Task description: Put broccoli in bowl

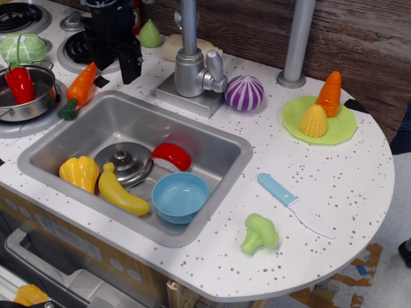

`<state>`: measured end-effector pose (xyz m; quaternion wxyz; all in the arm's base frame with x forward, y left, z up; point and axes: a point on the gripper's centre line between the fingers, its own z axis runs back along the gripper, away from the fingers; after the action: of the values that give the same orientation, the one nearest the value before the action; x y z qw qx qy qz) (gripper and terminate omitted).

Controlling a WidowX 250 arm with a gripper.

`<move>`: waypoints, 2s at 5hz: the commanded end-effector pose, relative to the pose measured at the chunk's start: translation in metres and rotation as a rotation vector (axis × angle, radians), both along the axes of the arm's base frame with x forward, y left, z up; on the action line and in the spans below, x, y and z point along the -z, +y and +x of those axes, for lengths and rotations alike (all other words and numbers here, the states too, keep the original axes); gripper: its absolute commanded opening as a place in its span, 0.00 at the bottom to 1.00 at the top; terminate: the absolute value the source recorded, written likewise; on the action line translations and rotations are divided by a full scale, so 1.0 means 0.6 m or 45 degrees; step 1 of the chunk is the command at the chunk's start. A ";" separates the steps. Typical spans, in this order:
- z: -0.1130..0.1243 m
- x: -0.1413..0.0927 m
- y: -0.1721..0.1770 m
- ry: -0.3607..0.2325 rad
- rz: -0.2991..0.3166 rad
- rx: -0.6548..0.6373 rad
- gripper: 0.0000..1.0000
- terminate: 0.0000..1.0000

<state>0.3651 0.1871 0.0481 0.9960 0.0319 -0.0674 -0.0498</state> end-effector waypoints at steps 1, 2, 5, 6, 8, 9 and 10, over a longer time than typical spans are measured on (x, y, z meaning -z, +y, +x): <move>0.000 0.000 0.000 0.000 0.000 0.000 1.00 0.00; -0.045 -0.038 -0.060 -0.001 0.048 -0.075 1.00 0.00; -0.151 -0.109 -0.273 0.081 0.118 -0.107 1.00 0.00; -0.168 -0.100 -0.355 0.112 0.134 0.012 1.00 0.00; -0.202 -0.061 -0.434 0.098 0.052 0.153 1.00 0.00; -0.212 -0.034 -0.461 0.081 0.045 0.223 1.00 0.00; -0.220 -0.005 -0.477 0.017 0.010 0.187 1.00 0.00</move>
<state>0.2281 -0.0981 0.0370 0.9897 0.0261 -0.0671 -0.1238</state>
